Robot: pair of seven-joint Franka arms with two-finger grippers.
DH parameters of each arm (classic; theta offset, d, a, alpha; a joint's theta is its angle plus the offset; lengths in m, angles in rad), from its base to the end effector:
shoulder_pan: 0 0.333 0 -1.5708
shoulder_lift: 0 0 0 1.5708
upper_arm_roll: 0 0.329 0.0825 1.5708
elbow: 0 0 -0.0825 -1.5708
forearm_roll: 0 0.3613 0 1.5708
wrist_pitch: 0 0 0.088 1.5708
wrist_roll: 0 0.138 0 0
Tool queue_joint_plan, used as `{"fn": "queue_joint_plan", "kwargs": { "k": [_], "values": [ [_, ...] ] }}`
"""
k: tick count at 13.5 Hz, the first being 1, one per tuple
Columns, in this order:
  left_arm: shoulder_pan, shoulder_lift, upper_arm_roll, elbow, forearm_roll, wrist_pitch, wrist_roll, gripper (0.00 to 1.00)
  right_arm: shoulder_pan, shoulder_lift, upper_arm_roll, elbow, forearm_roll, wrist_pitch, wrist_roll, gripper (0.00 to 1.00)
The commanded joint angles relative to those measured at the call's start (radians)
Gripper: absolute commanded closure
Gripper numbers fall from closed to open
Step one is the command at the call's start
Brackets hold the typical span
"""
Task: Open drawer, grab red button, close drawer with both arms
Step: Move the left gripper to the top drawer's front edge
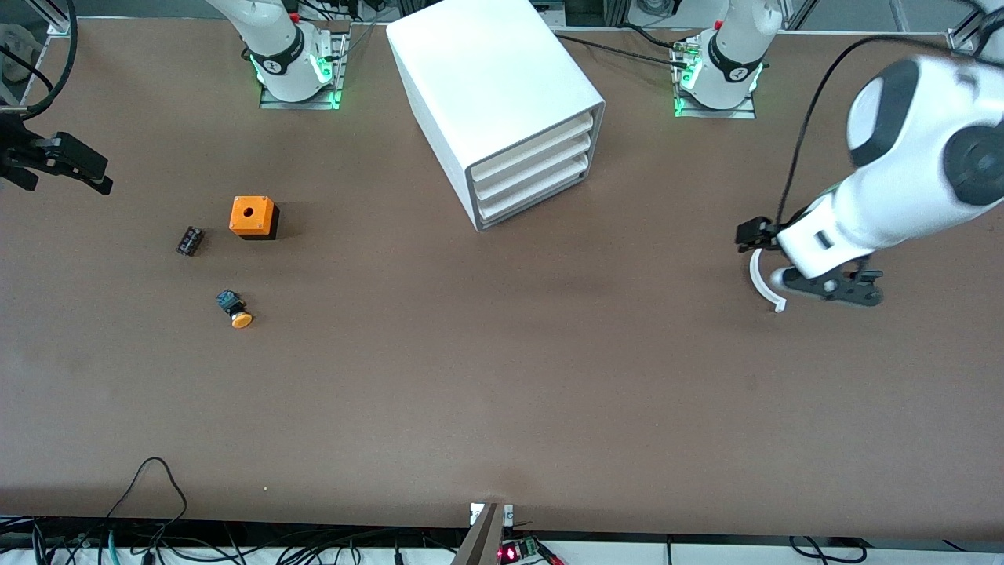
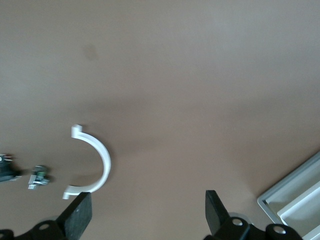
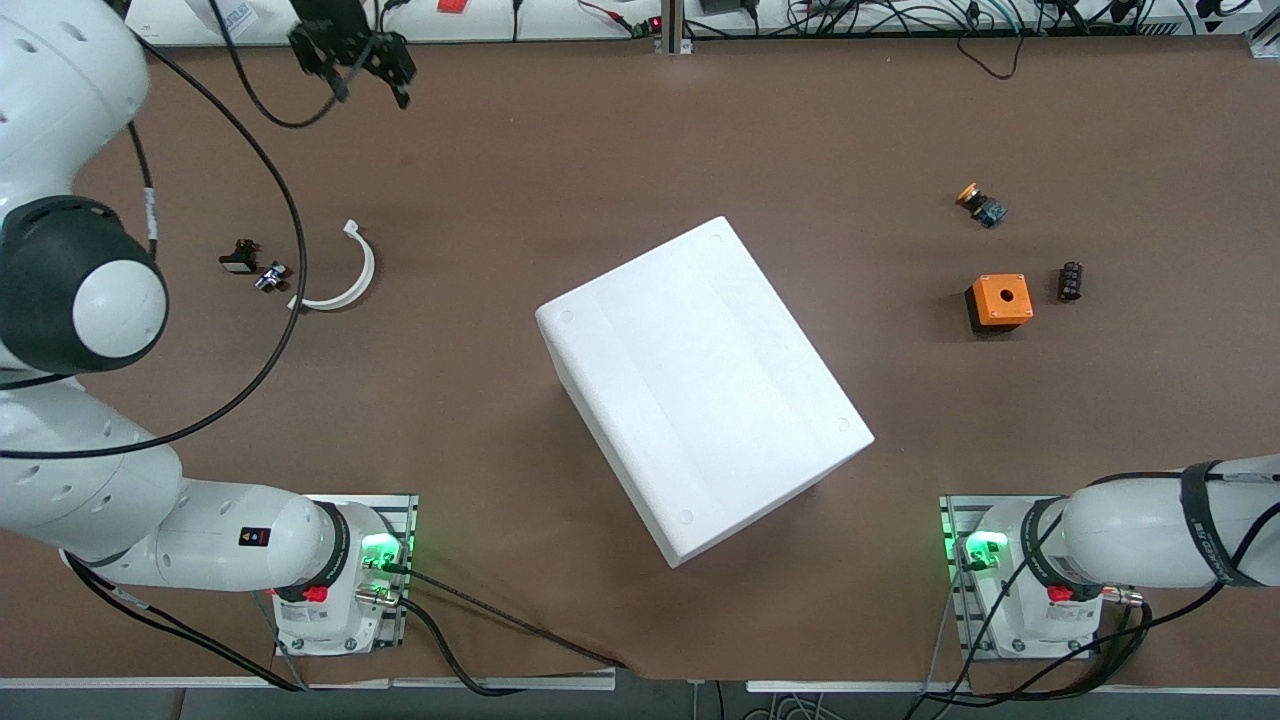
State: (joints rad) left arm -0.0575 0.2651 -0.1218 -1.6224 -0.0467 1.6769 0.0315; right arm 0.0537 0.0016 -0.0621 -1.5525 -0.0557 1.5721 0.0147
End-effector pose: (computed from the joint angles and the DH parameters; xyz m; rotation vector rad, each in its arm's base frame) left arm 0.5824 -0.1055 0.4428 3.0465 -0.3058 -0.3288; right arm 0.5333 -0.0121 0.6142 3.0855 -0.0363 0.0280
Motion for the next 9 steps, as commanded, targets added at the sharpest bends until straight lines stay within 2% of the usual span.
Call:
{"fn": "queue_joint_plan", "kwargs": {
  "k": [1,5,9],
  "values": [
    [0.005,0.043,-0.006,-0.031,-0.103,-0.015,0.03,0.0,-0.001,-0.008,-0.002,0.003,0.016,-0.001,0.002,0.0],
    [0.01,0.078,-0.006,-0.157,-0.361,-0.006,0.148,0.0,-0.001,-0.005,-0.002,0.005,0.016,-0.001,0.002,0.0],
    [0.011,0.128,-0.006,-0.302,-0.67,-0.005,0.339,0.0,-0.001,-0.003,-0.002,0.003,0.016,-0.001,0.002,0.0]
  ]
}}
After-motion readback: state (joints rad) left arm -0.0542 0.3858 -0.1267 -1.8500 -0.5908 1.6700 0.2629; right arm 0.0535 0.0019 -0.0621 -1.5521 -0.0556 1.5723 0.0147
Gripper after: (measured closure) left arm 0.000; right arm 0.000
